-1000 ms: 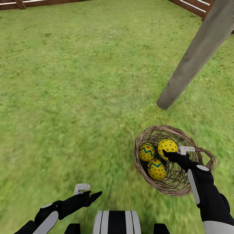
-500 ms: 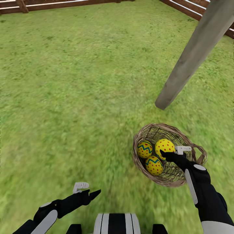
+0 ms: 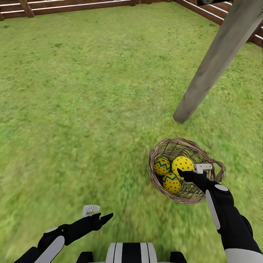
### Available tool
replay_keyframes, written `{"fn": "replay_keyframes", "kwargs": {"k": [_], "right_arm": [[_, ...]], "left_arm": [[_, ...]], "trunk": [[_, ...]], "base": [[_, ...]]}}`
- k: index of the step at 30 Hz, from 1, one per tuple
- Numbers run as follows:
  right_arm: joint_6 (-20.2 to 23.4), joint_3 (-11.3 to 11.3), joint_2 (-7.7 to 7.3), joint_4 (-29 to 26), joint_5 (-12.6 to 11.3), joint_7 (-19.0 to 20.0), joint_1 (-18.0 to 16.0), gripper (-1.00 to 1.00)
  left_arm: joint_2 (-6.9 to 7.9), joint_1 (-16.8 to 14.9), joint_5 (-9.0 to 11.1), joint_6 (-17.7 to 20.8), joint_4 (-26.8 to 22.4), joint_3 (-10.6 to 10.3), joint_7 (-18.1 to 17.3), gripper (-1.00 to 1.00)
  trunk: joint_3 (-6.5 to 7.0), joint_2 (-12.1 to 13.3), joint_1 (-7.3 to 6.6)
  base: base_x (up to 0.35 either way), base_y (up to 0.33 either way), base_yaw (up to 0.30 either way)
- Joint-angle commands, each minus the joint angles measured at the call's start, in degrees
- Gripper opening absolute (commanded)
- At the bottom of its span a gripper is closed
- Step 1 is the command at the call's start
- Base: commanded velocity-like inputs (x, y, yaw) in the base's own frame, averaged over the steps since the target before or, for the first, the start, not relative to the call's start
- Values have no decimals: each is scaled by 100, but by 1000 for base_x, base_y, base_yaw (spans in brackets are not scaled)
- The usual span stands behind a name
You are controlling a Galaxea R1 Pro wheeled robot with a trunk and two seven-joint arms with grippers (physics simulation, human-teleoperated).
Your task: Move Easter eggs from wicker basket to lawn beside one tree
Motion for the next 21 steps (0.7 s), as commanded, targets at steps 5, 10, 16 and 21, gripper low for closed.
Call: {"fn": "replay_keyframes", "kwargs": {"k": [5,10,16,21], "right_arm": [[33,-17,1,-7,21,50,-2,-100],[45,-10,1,-7,9,69,-2,-100],[85,-18,-2,-7,-31,336,-2,-100],[114,-21,-1,-7,-57,391,-2,-100]], "left_arm": [[4,-5,39,24,-2,-6,6,100],[4,-4,38,23,-2,-6,2,100],[4,-5,38,30,-2,-6,9,100],[4,-4,38,30,-2,-6,2,100]], "trunk": [[90,201,-111],[180,401,-221],[287,642,-352],[377,842,-462]], "base": [[0,0,0],[0,0,0],[-106,0,0],[-28,0,0]]}}
